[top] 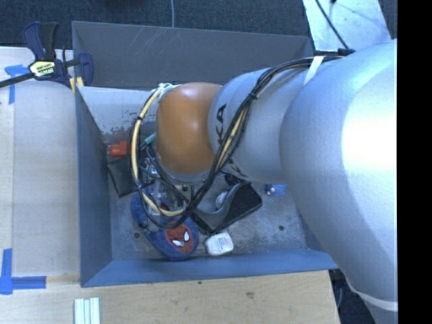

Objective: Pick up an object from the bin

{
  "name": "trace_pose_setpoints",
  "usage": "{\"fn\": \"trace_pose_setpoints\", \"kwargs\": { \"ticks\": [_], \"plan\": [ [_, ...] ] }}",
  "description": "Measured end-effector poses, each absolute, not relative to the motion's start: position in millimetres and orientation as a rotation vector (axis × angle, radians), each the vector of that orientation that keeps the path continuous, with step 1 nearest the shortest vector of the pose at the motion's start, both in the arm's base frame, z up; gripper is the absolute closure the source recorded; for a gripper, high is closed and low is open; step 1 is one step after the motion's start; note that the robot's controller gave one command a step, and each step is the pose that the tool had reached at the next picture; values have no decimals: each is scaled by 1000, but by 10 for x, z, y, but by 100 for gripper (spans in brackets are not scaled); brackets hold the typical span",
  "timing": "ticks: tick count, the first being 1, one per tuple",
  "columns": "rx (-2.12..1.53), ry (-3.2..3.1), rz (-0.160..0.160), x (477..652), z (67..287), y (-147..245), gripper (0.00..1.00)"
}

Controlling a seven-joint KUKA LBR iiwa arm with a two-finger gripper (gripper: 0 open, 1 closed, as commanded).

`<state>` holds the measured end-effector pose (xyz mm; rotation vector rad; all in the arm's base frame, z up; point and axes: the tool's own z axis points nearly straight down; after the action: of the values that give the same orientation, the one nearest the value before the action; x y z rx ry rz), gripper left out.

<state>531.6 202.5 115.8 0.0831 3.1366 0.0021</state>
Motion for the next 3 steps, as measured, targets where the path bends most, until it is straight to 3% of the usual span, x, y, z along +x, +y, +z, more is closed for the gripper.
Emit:
{"fn": "trace_pose_setpoints", "kwargs": {
  "ticks": [1, 2, 3],
  "plan": [
    [87, 3124, 15, 5113, 726, 1639, 0],
    [87, 3103, 18, 5177, 782, 1640, 100],
    [109, 3101, 23, 5046, 780, 1551, 100]
  ]
}}
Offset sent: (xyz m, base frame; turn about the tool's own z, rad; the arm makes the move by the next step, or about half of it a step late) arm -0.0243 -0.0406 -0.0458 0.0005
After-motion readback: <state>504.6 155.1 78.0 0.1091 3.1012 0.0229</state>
